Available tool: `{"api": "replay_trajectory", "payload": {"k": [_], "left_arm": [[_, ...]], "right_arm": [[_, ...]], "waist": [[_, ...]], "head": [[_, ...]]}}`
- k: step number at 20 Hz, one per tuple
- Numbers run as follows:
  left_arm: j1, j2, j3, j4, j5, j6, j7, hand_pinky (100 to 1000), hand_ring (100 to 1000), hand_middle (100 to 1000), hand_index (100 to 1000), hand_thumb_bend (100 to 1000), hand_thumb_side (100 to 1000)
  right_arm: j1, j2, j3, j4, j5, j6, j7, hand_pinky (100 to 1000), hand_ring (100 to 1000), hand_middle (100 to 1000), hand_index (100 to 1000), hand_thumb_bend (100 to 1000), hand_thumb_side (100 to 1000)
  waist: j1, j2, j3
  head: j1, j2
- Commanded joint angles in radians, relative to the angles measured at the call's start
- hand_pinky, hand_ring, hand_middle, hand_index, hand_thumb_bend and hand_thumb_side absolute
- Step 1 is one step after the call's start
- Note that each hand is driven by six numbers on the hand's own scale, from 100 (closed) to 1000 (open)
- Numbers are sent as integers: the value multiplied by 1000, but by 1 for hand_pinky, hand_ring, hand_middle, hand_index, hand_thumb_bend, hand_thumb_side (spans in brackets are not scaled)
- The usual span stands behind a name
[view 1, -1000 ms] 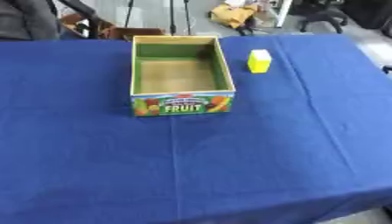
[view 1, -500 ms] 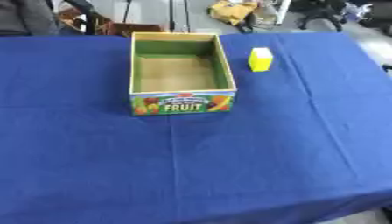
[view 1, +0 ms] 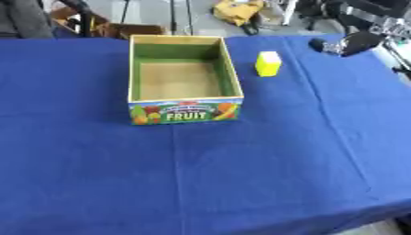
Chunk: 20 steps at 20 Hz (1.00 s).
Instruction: Pick up objects on the table and place them in the box.
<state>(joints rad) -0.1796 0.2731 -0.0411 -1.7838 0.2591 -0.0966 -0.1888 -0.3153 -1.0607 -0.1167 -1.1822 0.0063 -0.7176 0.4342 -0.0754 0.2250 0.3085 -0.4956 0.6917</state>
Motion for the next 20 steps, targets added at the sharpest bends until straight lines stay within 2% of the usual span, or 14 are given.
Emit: {"api": "replay_trajectory", "payload": {"k": [1,13,20], "left_arm": [[-15,6,-5,-24,5,-8,-20,585,633,560,683,401,998],[-26,-4,-7,-39,16,-32,-70,586,638,559,683,403,1000],[-26,-9,-7,-39,16,-35,-86,586,640,559,683,402,1000]], "right_arm": [[-5,-24,-8,-1,45,-37,11,939,1000,983,877,339,550],[-16,10,-8,-8,157,-36,-26,941,1000,985,895,374,564],[-26,15,-22,-3,283,45,-177,908,1000,969,904,399,568]], "waist": [[1,-5,6],[-2,48,40],[-7,66,56]], "head": [[-15,-24],[-49,-54],[-63,-66]]}}
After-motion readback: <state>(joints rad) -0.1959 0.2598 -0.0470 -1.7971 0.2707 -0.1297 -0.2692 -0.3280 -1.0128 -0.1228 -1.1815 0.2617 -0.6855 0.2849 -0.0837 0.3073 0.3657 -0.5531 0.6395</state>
